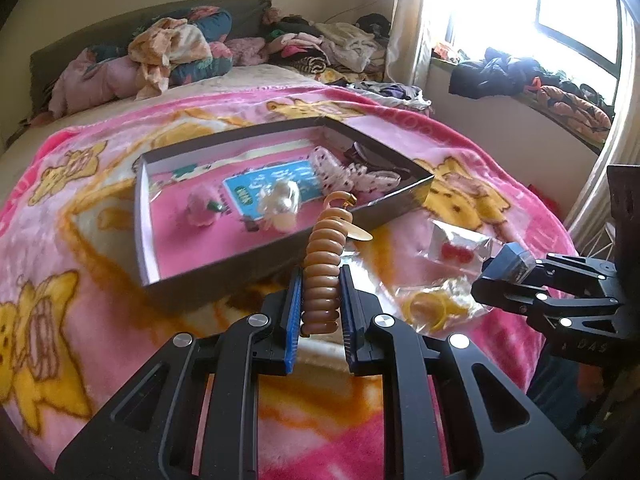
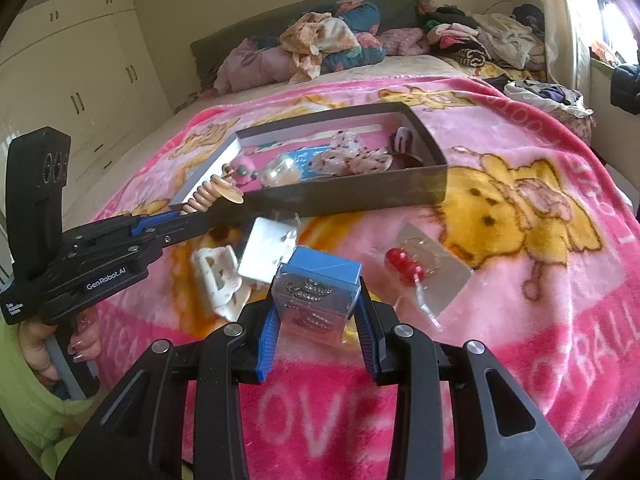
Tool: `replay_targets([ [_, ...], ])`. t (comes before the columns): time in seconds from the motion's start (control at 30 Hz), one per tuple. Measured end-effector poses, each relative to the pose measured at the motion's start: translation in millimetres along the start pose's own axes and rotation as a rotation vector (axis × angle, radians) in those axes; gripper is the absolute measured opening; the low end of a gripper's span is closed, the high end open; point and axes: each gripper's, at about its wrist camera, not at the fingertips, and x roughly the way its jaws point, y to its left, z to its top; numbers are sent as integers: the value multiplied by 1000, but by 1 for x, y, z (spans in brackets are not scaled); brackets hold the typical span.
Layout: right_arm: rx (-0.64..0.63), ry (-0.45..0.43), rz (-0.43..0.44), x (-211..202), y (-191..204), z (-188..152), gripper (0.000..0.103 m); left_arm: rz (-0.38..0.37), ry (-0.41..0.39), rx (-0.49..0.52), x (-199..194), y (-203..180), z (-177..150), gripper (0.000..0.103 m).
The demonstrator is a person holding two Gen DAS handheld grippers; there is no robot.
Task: Organize jewelry
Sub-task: 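Grasp the coiled tan hair tie with the left tool while the right tool grasps the blue-lidded box, then lower the hair tie and blue-lidded box into the grey box and release both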
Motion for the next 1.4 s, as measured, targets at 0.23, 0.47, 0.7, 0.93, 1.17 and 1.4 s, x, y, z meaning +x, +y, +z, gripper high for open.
replay_targets([
  [0.23,10,-18,-18,-3,-8,8,33,9,-16,-11,8,-3,17,11],
  [0.47,17,-28,-25,2,-14,20,33,25,-28,-33,17,1,31,11],
  [0.7,10,-43,-30,9,-16,39,33,35,-38,-45,23,5,39,11],
  [0.93,-4,-46,-42,24,-17,58,33,44,-33,-62,32,13,45,11],
  [1.17,-8,-43,-48,36,-20,72,33,58,-32,-90,41,25,50,11],
  [1.4,-7,-40,-58,47,-24,86,33,98,-30,-102,54,36,53,11],
])
